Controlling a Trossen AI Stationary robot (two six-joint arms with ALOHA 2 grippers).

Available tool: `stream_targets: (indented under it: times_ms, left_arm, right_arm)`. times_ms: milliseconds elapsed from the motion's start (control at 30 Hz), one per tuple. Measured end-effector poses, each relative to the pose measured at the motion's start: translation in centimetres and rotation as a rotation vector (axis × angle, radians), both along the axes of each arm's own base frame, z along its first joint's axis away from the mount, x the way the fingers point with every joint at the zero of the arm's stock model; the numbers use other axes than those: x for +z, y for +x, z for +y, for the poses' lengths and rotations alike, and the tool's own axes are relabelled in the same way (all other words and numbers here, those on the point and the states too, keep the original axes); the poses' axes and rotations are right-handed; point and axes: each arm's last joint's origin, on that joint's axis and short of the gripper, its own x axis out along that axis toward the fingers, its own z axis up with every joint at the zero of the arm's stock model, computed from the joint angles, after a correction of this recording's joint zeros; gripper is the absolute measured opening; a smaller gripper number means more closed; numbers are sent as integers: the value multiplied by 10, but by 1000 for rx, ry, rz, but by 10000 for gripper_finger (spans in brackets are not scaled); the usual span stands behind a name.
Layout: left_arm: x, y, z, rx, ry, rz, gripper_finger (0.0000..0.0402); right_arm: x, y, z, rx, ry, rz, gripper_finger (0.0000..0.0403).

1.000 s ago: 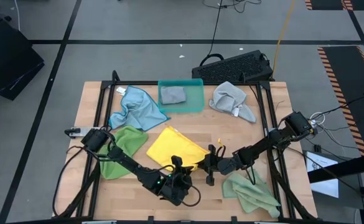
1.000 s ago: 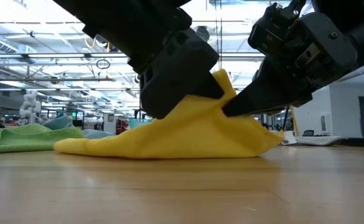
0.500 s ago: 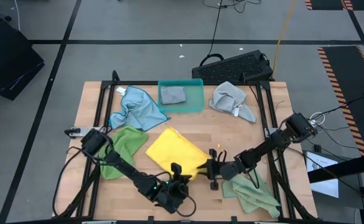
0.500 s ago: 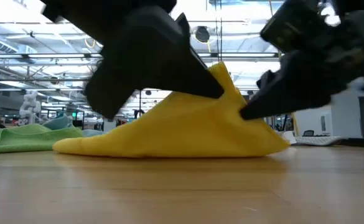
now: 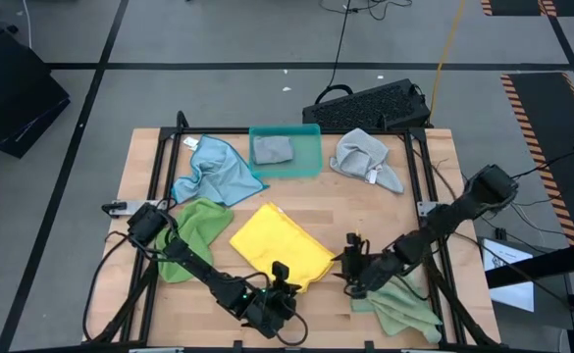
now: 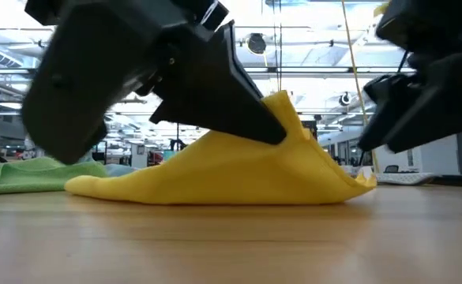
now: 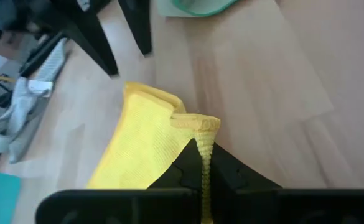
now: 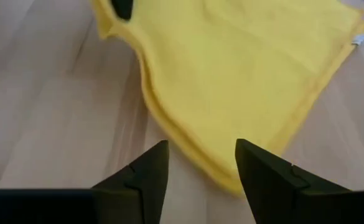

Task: Fold microfiber towels
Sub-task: Fold the yellow microfiber cloth

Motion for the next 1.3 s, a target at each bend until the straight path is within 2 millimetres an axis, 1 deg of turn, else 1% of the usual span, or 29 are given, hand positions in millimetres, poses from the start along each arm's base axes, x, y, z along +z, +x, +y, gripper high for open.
stream_targets:
  times_ms: [100,200,333,500,767,900,1033,1133,1300]
  left_arm:
    - [-1,-1,0,-10,-2,20,10]
    - [-2,-1,1,-12,3,29,10]
    - [-2,-2,1,-15,13,38,10]
    - [-3,-2,1,-16,17,42,10]
    - [-3,-2,1,-17,21,45,10]
    - [-3,-2,1,-17,21,46,10]
    - [-3,-2,2,-15,20,52,10]
    - [-3,-3,2,-16,4,54,10]
    - [-4,-4,2,-12,2,62,10]
  right_arm:
    - [5,-10,1,51,-54,37,177]
    - [4,-12,2,108,-112,51,177]
    - [-3,-5,3,175,-193,40,176]
    - [-7,5,-5,230,-289,35,176]
    - [-11,10,-16,394,-375,101,176]
    - [-11,12,-19,470,-460,105,176]
    - [-12,14,-22,528,-494,107,174]
    - [-16,16,-22,570,-502,113,162]
    - [-31,23,-24,592,-518,140,124]
